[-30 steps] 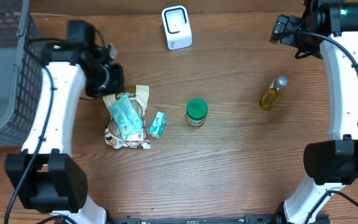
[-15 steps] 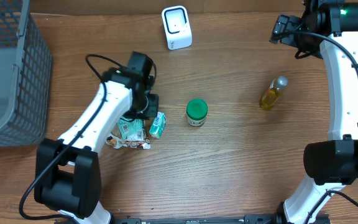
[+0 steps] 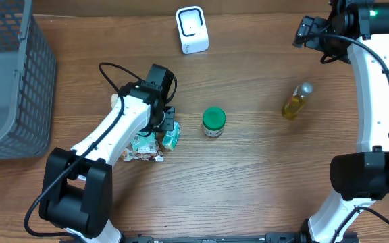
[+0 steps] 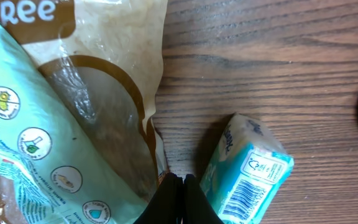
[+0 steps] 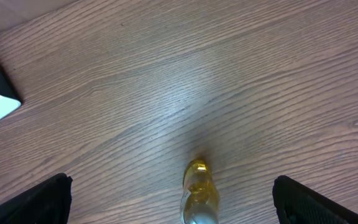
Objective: Scan the item barcode
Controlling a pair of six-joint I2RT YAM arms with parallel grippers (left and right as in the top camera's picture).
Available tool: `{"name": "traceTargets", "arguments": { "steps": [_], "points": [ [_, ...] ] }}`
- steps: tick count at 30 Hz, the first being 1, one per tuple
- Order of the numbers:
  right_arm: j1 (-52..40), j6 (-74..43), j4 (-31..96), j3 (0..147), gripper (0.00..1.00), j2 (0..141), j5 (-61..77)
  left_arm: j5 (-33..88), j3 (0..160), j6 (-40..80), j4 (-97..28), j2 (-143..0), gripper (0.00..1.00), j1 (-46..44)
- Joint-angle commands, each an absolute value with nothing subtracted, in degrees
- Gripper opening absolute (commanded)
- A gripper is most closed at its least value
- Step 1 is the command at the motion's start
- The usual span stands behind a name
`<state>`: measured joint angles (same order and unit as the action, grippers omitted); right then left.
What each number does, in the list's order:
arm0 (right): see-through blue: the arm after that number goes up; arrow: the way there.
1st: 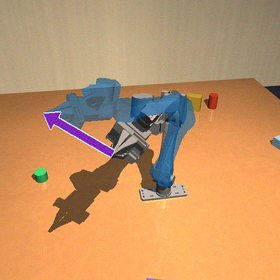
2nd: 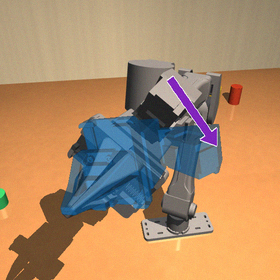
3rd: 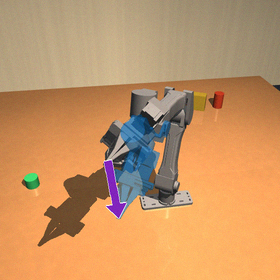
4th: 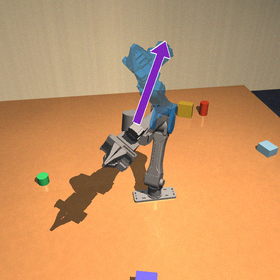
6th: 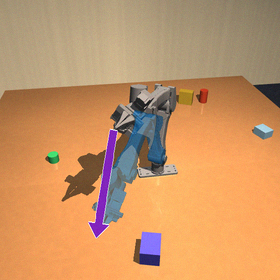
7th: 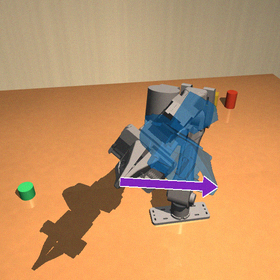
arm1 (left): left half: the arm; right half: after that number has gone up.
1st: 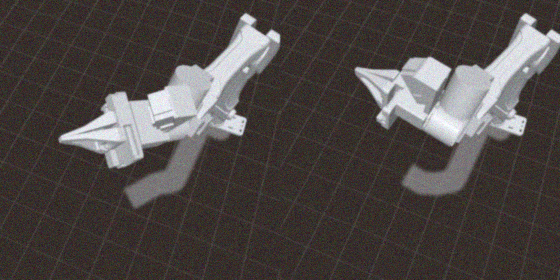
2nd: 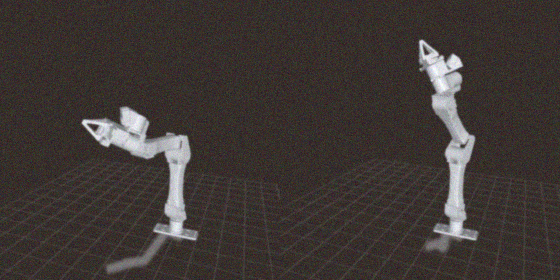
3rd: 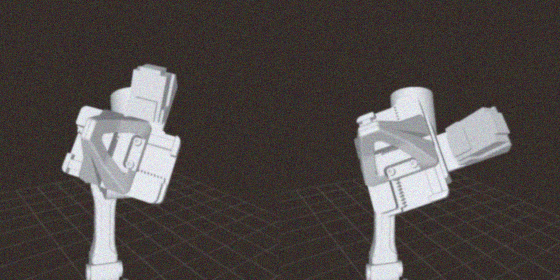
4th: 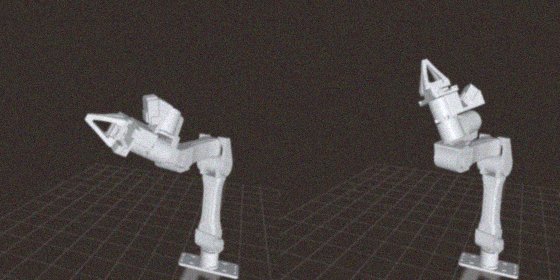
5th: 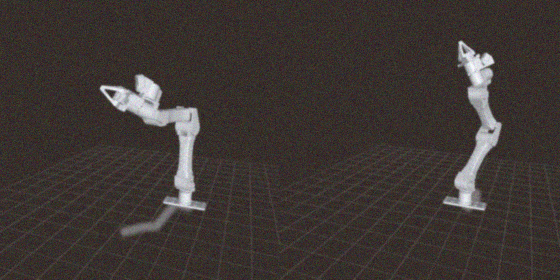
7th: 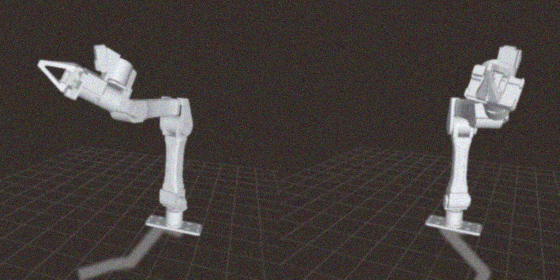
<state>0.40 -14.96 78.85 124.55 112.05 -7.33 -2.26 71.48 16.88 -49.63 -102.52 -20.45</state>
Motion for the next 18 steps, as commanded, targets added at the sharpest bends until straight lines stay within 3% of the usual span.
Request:
{"name": "traceTargets", "arguments": {
  "steps": [1,18],
  "points": [
    [0.71,-14.96,78.54,125.10,1.00,111.55,-7.40,-2.92,69.87,18.17,-48.80,-101.25,0.04,-21.45],
    [0.73,-14.98,78.54,125.10,1.00,111.55,-7.40,-0.19,69.38,16.80,-48.12,-101.91,0.04,-22.63]
  ]
}}
